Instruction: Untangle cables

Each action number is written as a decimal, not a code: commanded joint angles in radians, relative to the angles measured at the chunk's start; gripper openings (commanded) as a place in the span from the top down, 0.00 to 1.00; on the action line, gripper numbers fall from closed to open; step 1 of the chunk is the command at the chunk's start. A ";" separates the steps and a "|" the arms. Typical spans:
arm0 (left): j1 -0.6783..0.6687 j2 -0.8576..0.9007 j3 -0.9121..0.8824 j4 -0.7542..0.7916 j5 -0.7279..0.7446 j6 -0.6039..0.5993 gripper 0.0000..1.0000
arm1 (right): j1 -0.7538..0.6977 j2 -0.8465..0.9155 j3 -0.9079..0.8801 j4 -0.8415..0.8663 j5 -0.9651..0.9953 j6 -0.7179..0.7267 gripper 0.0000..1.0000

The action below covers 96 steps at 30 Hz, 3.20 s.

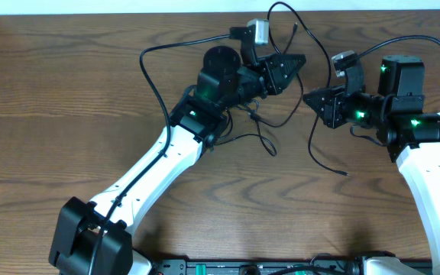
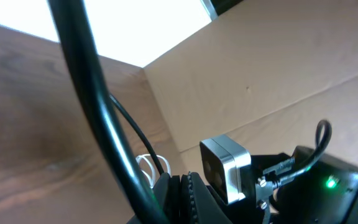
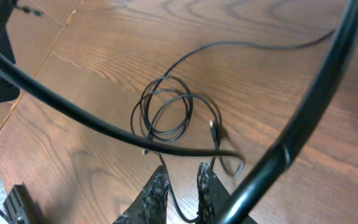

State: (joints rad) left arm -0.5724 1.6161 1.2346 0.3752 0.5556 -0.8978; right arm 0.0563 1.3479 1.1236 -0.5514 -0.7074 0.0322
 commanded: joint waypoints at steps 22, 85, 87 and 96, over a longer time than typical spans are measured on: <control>0.061 0.003 0.013 0.133 0.152 -0.332 0.92 | 0.078 -0.007 0.013 0.114 -0.016 -0.045 0.99; 0.320 0.003 0.013 -1.227 -0.504 0.594 0.41 | -0.694 0.492 0.367 -0.298 0.823 0.224 0.55; 0.320 0.003 0.013 -1.227 -0.504 0.594 0.41 | -0.694 0.492 0.367 -0.267 0.673 0.148 0.44; 0.321 0.003 0.013 -1.232 -0.505 0.595 0.40 | -0.635 0.491 0.367 -0.212 0.194 0.069 0.43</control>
State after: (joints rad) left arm -0.2558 1.6203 1.2419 -0.8490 0.0708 -0.3134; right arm -0.6231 1.8374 1.4780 -0.7670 -0.2718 0.1555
